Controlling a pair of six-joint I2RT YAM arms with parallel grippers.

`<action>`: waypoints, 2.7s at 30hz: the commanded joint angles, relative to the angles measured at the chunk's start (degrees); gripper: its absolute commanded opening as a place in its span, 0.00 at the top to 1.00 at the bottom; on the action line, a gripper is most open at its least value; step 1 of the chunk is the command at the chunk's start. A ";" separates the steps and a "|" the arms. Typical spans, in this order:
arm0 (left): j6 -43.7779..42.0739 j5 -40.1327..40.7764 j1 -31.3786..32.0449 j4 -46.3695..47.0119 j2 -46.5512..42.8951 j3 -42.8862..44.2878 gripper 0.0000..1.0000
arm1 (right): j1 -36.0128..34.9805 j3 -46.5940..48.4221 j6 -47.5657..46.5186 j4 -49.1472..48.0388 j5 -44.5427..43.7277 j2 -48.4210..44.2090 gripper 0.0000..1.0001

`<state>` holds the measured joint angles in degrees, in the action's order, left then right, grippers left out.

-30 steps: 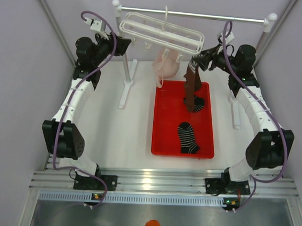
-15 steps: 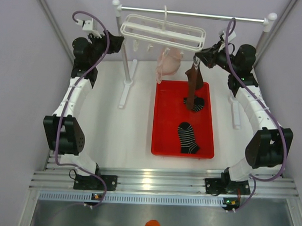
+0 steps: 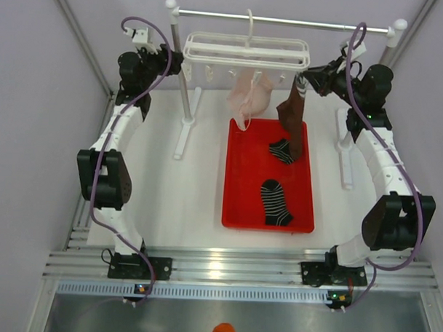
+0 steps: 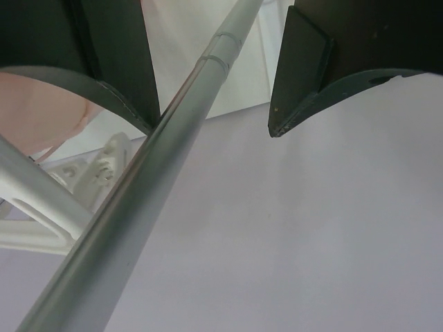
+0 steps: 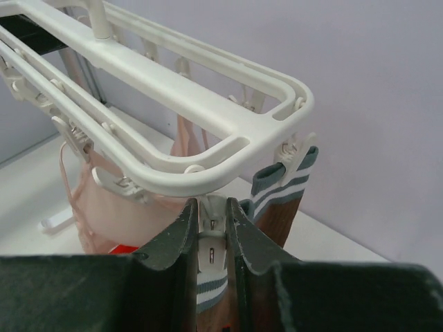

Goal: Clip the socks to the hanger
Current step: Adjust the clothesline at the center of the board.

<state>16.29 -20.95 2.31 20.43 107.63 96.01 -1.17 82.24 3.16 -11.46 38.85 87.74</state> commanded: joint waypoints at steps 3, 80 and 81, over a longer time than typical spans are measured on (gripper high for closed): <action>-0.56 1.00 -0.20 5.94 2.23 3.92 0.33 | 2.56 3.19 0.27 -1.55 0.35 -2.49 1.00; -0.44 -23.97 3.31 -3.90 -36.61 -27.09 0.30 | 3.19 3.81 -2.63 2.85 2.72 -3.55 1.00; -2.21 -23.53 4.28 -3.99 -36.97 -27.97 0.30 | 3.02 3.90 -2.63 2.85 2.72 -3.55 1.00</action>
<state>18.55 -41.69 4.67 16.88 71.26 70.65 2.94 85.86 1.06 -6.81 40.64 87.07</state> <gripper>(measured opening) 0.699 0.149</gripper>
